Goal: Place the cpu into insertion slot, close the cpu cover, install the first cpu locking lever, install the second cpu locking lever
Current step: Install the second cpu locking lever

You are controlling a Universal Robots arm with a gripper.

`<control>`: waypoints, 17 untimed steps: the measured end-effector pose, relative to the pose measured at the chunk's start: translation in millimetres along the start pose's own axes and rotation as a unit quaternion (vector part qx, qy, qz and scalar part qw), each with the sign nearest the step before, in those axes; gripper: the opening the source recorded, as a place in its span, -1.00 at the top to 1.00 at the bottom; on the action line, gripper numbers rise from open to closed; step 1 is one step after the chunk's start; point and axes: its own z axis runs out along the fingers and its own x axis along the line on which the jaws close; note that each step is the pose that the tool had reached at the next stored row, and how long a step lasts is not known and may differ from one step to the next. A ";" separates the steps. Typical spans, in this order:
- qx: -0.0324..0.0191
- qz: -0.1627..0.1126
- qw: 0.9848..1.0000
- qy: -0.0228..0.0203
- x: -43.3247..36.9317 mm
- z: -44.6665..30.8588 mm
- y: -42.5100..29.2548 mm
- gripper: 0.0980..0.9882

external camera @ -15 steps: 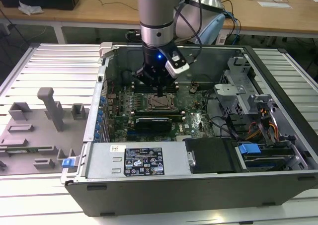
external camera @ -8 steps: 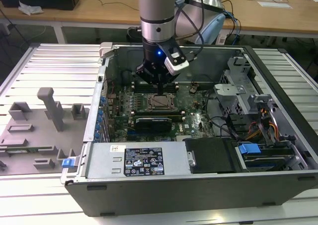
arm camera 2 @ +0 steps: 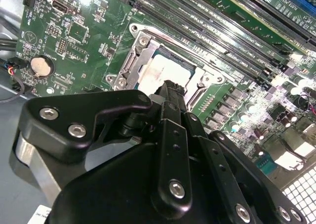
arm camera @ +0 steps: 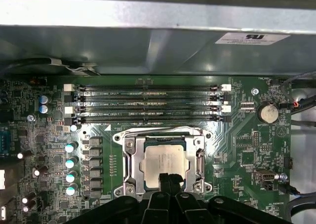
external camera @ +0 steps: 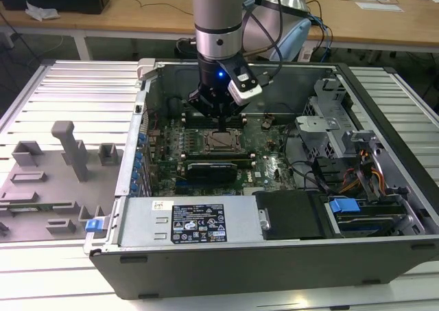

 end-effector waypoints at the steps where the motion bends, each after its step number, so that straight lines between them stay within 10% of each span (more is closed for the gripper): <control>1: 0.000 0.000 1.000 0.000 0.0 0.0 0.0 0.98; 11: 0.000 0.000 1.000 0.000 0.0 0.0 -1.7 0.98; 17: 0.000 0.000 1.000 0.000 -0.2 0.3 -16.4 0.98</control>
